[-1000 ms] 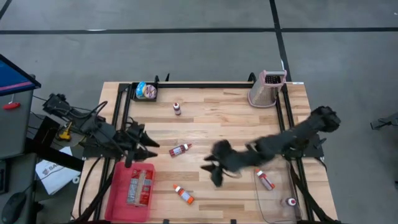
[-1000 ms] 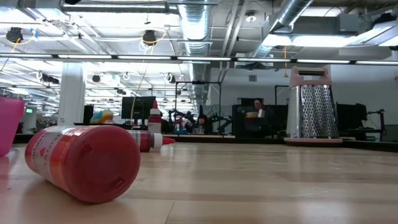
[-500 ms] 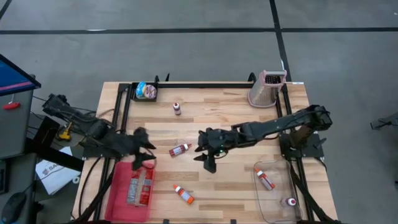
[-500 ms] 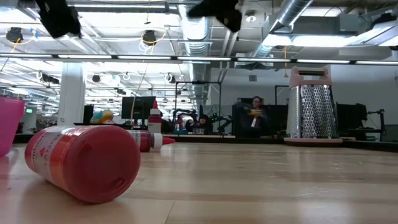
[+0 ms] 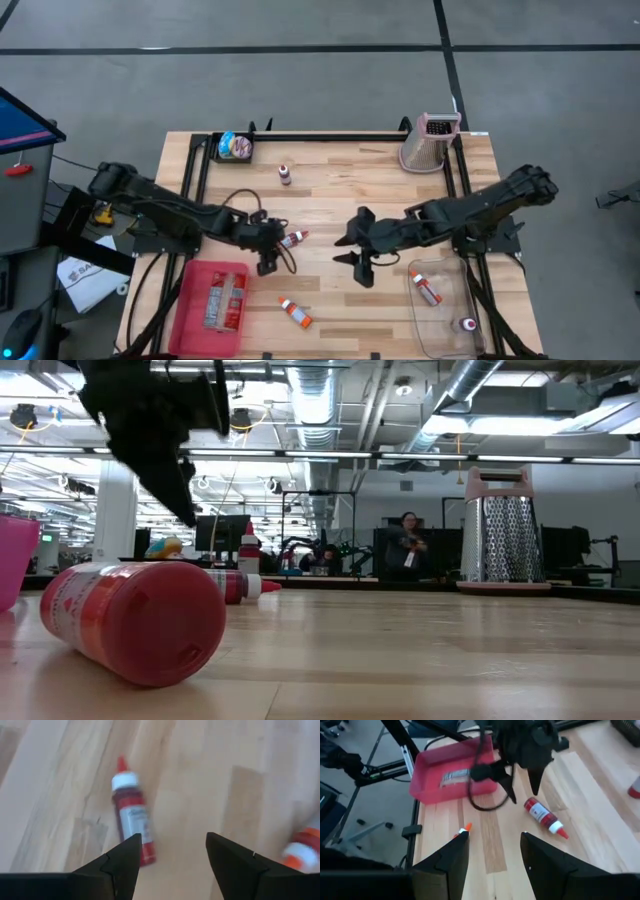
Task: Pick & Place Food Item
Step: Put the bottom red food coloring bottle into the transparent bin
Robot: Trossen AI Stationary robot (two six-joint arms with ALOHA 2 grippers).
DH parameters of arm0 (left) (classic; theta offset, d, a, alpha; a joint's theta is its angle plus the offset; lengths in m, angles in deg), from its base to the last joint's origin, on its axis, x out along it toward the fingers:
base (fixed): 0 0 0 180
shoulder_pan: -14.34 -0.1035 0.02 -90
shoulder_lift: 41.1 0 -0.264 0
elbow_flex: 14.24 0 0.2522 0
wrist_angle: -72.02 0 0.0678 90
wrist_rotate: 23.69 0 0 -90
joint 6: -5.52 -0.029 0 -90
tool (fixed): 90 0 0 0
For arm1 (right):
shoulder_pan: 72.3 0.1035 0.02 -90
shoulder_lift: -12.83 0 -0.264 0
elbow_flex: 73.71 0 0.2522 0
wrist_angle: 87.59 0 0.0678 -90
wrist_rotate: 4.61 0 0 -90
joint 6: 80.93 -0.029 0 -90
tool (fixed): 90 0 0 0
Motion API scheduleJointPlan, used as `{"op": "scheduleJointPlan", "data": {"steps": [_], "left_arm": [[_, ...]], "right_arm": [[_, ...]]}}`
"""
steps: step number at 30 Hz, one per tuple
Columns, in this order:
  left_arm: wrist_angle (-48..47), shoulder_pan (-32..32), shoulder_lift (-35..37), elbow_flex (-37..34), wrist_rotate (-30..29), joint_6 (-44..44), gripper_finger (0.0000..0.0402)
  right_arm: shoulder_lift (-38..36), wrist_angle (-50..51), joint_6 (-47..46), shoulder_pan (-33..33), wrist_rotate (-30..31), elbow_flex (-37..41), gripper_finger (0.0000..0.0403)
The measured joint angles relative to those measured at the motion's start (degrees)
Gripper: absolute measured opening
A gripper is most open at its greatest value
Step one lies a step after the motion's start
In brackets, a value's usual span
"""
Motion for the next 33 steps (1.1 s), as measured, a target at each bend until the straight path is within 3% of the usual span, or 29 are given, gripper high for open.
{"op": "scheduleJointPlan", "data": {"steps": [8, 14, 22, 29, 33], "left_arm": [[2.38, -1.51, -6.11, -1.26, -2.92, 1.37, 0.0217], [3.13, -1.74, -9.54, -2.16, -3.66, 1.60, 0.0217], [5.17, -3.06, -12.41, -2.16, -2.15, -0.36, 0.0153], [8.28, -3.08, -11.27, -2.40, -0.93, -1.12, 0.0131], [11.70, -3.08, -6.18, -2.40, 2.39, -2.03, 0.0131]], "right_arm": [[-1.09, 0.90, -3.06, 2.08, 5.42, 0.00, 0.0170], [-0.99, 0.70, -6.02, 2.55, 5.74, 0.00, 0.0170], [-0.99, -0.99, -8.58, 3.86, 8.95, 0.00, 0.0170], [-0.96, -1.25, -11.48, 5.73, 11.84, 0.00, 0.0170], [-0.96, -0.14, -14.96, 6.60, 12.19, 0.00, 0.0170]]}}
